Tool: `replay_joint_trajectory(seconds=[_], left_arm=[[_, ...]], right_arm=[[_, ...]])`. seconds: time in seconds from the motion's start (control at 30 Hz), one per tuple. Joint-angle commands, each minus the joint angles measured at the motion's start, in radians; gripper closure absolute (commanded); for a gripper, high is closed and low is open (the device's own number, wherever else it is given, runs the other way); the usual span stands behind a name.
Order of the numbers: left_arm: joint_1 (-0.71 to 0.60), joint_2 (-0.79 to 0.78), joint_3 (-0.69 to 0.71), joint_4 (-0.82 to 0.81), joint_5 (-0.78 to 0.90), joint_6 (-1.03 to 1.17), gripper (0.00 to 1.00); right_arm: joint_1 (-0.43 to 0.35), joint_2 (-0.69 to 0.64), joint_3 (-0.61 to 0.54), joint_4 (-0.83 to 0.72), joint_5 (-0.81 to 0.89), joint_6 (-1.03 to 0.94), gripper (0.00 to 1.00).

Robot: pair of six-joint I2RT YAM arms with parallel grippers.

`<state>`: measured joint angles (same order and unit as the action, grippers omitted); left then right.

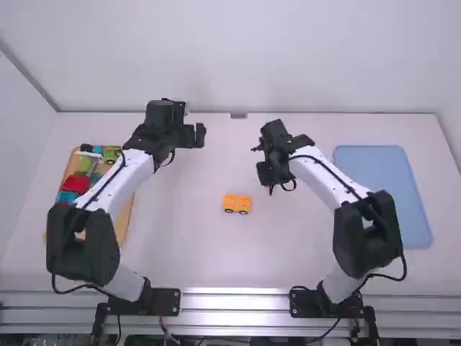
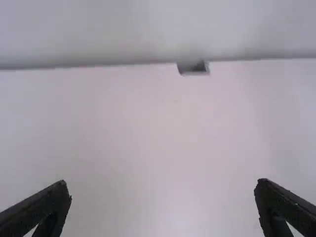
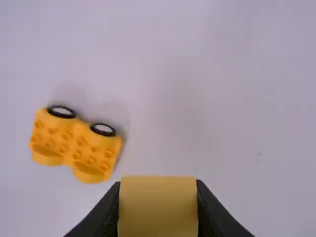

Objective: Assemble lego blocks to make yellow taxi

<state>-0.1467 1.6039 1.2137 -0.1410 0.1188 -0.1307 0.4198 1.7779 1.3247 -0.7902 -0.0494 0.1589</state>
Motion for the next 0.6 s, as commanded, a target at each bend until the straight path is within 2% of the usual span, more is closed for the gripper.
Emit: replay_joint_trajectory(seconds=[0.0,0.2,0.3,0.37,0.4,0.57], left_arm=[[-0.015,-0.093,-0.066,0.049,-0.034,0.008,0.01],[-0.038,-0.225,-0.309,0.338,-0.105,0.008,0.01],[-0.030,-0.270,-0.413,0.463,-0.090,0.008,0.01],[-0.026,-0.287,-0.457,0.522,-0.074,0.008,0.01],[-0.029,-0.298,-0.485,0.561,-0.079,0.008,0.01],[-0.035,-0.300,-0.500,0.583,-0.083,0.008,0.01]], right_arm=[[-0.001,0.055,0.014,-0.011,0.016,0.107,0.95],[-0.010,0.163,0.011,0.004,0.016,0.194,0.94],[-0.028,0.193,0.009,-0.004,0.014,0.246,0.94],[-0.039,0.207,0.009,-0.002,-0.004,0.264,0.95],[-0.050,0.217,0.009,0.000,-0.020,0.264,0.99],[-0.080,0.228,0.009,-0.001,-0.032,0.372,1.00]])
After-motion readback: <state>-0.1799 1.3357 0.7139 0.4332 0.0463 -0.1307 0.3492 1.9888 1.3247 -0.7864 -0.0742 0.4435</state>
